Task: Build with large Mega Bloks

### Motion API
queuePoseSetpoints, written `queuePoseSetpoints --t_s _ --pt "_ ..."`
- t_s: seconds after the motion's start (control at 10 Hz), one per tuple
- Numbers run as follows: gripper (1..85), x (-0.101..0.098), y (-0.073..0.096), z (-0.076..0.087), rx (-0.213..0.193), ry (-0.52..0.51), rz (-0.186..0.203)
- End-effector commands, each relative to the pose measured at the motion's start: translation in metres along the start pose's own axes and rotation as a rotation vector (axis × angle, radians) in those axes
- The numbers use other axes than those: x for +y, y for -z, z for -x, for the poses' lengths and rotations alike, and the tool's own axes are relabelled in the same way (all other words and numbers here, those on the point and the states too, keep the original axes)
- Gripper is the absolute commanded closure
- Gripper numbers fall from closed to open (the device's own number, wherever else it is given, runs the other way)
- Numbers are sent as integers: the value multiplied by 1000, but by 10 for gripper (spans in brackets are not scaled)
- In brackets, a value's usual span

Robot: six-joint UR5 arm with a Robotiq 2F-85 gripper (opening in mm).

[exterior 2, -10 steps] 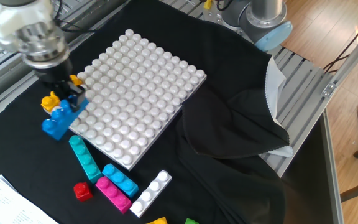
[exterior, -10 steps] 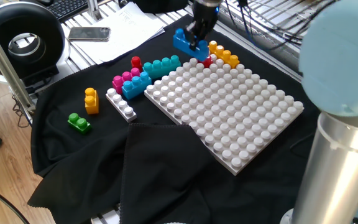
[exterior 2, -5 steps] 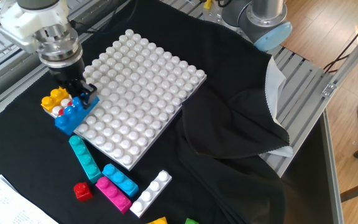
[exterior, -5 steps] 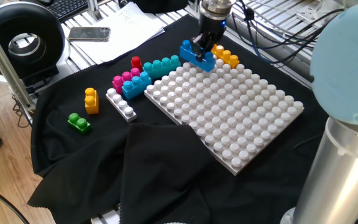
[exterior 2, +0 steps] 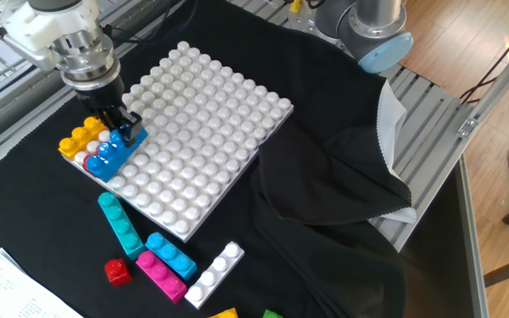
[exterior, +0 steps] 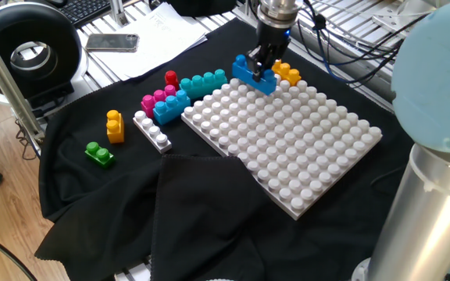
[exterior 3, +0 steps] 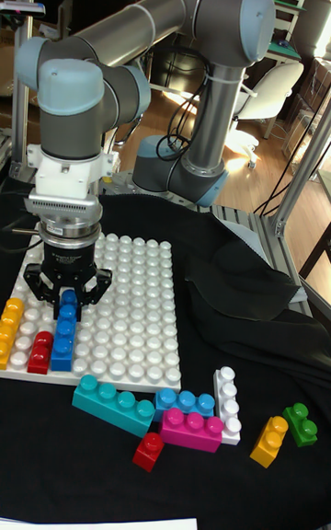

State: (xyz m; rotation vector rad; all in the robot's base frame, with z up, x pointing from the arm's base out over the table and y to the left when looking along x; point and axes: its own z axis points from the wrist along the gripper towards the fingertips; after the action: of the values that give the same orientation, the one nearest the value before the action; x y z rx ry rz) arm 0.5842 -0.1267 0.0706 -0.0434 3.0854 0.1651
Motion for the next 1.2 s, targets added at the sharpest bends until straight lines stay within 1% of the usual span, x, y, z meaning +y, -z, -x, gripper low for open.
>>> queuePoseSetpoints --t_s 0.0,0.2,0.3,0.5,0.6,0.7,0.8,0.9,1.0,1.1 --pt "847 -1 -1 -3 4 -6 19" --pt "847 -2 -4 -3 10 -6 22" --pt "847 1 -5 -3 14 -7 38" --pt "847 3 -8 -6 28 -10 49" --pt "843 9 -11 -6 27 -15 70" --pt "843 10 -13 -8 27 -5 75" --pt "843 5 -15 -10 31 12 66" --pt "843 -3 -19 -13 37 51 61" --pt "843 -14 -24 -19 48 107 60" --pt "843 -29 -32 -26 58 161 44"
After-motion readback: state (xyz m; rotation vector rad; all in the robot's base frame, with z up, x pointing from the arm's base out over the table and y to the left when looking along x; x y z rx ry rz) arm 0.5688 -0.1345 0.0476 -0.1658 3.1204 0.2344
